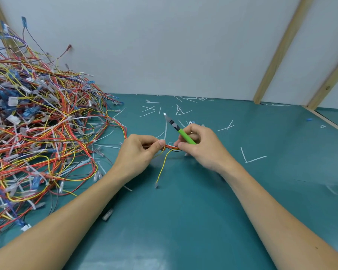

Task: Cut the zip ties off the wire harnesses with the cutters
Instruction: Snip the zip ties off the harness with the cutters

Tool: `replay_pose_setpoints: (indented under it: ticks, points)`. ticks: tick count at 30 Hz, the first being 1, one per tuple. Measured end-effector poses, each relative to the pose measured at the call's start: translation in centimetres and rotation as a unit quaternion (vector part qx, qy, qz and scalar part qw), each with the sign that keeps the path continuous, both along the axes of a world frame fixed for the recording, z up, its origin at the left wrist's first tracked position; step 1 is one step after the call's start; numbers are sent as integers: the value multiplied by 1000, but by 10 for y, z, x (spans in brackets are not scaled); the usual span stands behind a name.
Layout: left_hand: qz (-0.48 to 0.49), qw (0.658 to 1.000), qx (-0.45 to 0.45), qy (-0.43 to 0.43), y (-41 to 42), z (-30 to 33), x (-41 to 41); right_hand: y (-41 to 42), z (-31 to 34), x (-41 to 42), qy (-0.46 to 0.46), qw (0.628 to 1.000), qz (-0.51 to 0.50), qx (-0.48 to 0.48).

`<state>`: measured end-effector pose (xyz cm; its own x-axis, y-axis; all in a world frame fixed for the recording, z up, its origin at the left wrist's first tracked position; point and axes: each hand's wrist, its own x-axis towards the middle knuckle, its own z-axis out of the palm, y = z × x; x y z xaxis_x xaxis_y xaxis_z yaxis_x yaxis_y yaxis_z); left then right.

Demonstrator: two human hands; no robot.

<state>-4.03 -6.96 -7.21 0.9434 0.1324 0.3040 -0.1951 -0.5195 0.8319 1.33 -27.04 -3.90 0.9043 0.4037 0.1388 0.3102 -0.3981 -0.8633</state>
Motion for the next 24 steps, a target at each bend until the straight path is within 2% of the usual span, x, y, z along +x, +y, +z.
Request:
replay_pose_setpoints:
  ticks: [4,8,10,13,15,18,21,24]
  points:
    - [-31,997,-70,-4,2,0,2,3,-2,-3,3,1000,5,7]
    - [-33,995,-93,9,0,-3,3,3,-5,-2,16,1000,6,9]
    - [-13,999,-34,5,-1,-4,3,4,-6,-1,18,1000,-5,5]
    - [59,987,146,-44,-2,-2,1,6,-7,-1,19,999,-38,11]
    - [65,978,180,-85,-4,3,-1,8,-7,-1,22,997,-68,26]
    - [34,989,113,-91,-7,4,-2,8,-7,-1,42,995,-77,39]
    - [4,999,34,-42,-6,2,-1,7,-8,-1,57,996,-56,28]
    - [-9,1000,-3,2,-1,1,0,1,-4,3,18,997,-67,25]
